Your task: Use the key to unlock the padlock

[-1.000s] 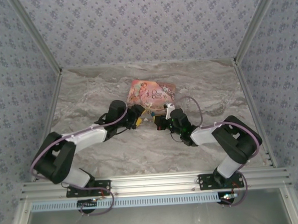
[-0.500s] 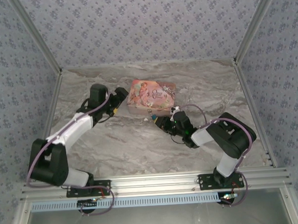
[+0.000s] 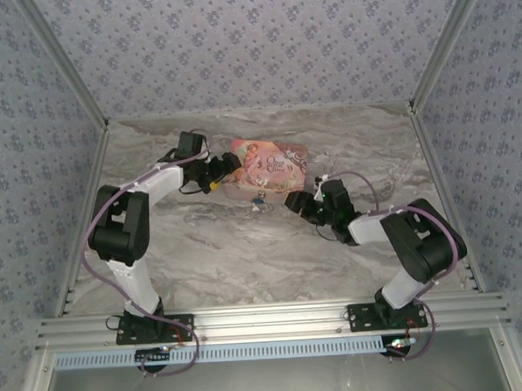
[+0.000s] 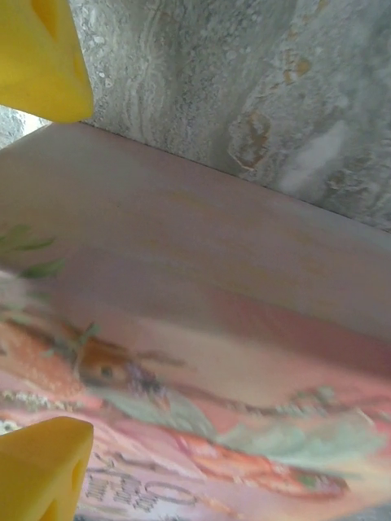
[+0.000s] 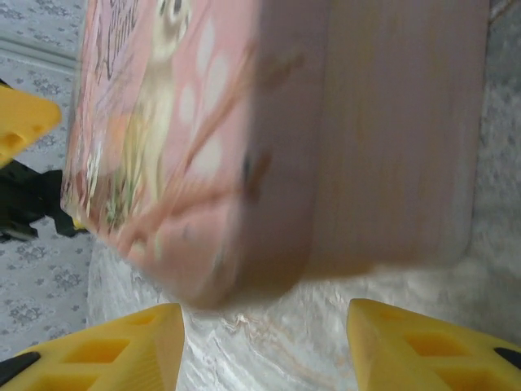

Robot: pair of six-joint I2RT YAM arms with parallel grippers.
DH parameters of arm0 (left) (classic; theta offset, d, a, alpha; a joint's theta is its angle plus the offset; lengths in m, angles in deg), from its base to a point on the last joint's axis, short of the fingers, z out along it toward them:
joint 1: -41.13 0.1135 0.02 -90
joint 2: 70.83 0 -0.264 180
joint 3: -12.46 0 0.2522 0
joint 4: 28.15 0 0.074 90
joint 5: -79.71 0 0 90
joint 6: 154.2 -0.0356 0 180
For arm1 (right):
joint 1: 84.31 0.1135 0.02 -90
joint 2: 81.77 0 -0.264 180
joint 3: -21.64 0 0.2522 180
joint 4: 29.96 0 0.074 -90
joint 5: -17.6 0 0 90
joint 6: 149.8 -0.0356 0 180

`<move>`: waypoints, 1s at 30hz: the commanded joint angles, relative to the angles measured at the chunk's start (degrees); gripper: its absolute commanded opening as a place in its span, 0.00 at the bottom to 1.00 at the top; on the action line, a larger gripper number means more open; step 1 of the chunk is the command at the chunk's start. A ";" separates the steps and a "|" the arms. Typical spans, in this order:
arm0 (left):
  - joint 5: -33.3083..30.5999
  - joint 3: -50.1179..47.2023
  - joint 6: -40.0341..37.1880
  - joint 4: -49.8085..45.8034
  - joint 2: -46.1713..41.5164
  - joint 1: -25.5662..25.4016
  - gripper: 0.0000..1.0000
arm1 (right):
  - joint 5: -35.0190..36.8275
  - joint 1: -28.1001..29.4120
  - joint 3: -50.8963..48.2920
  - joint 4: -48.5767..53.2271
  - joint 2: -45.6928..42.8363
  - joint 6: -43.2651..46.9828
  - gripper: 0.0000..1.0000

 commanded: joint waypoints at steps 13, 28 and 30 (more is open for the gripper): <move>0.03 -15.82 2.27 4.64 -4.81 -2.07 0.87 | -12.62 -9.88 10.86 -5.77 7.69 17.06 0.61; -2.20 -15.62 5.39 6.26 -5.68 -3.86 0.87 | -20.89 -4.79 5.31 -21.41 14.40 23.98 0.59; -2.25 -15.83 5.58 6.44 -5.68 -3.86 0.87 | -21.37 -4.32 6.57 -21.34 15.48 24.20 0.59</move>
